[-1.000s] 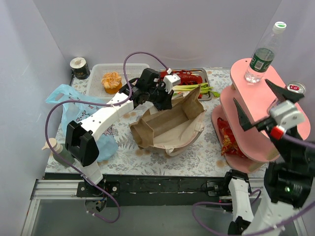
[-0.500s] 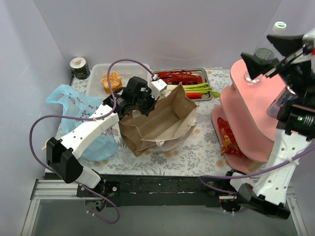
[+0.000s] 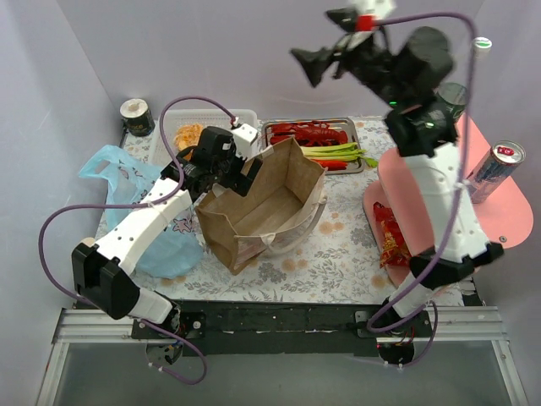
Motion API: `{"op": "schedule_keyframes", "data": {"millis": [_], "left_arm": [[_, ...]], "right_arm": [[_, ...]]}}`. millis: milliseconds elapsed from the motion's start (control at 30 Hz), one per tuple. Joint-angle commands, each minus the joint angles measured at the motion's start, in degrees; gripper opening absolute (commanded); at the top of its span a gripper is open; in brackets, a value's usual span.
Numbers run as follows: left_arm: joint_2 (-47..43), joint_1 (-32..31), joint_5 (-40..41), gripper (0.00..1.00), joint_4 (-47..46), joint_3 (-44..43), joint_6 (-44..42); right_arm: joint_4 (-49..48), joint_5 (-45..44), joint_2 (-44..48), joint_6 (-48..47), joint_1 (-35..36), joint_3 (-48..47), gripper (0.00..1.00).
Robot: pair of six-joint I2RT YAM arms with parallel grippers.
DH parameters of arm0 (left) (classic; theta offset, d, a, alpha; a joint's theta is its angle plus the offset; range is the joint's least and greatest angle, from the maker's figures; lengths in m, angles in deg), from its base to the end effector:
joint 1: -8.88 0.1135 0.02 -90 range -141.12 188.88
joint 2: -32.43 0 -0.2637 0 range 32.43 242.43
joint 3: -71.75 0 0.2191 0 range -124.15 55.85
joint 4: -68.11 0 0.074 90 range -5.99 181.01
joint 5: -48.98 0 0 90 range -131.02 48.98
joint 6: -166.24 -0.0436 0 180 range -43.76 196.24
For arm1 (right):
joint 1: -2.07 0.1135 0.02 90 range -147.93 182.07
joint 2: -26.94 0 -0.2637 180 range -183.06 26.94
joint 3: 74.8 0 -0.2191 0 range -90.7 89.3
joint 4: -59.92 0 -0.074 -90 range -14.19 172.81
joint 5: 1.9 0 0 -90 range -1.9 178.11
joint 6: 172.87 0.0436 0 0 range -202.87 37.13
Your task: Untie the knot of the grocery bags and take out the mixed food
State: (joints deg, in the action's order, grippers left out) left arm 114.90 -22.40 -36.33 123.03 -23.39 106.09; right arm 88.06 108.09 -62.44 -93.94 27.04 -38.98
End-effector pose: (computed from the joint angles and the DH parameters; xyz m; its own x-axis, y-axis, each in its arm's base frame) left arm 0.2464 -0.1455 0.3440 -0.7302 -0.1368 -0.6694 0.1180 0.9398 -0.3207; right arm 0.2169 0.1174 0.6078 0.5285 0.0471 -0.8476 -0.5830 0.7459 -0.3221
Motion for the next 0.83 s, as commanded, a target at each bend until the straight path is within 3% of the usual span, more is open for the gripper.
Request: {"op": "schedule_keyframes", "data": {"millis": [0, 167, 233, 333, 533, 800], "left_arm": [[-5.0, -0.1, -2.7, 0.98, -0.5, -3.4, -0.9], [-4.9, 1.1, 7.2, 0.98, -4.3, -5.9, -1.5], [-5.6, 2.2, 11.9, 0.98, -7.4, -4.0, -3.6], [-5.6, 3.7, 15.0, 0.98, -10.2, -1.1, -3.6], [-1.1, 10.1, 9.7, 0.98, -10.3, -2.8, 2.4], [6.0, 10.7, 5.2, 0.98, -10.0, -8.8, 6.3]], "right_arm": [[15.9, -16.0, -9.0, -15.0, 12.4, -7.3, 0.98], [18.4, -22.2, -3.3, -7.8, 13.8, 8.8, 0.98], [20.7, -27.9, -1.6, 0.6, 13.8, 12.5, 0.98], [30.4, -31.0, -0.1, 7.6, 13.8, 15.3, 0.98], [45.0, -36.9, -0.1, 8.9, 13.8, 11.7, 0.98], [40.5, -41.6, 2.8, 4.0, 13.8, 13.8, 0.98]]}}
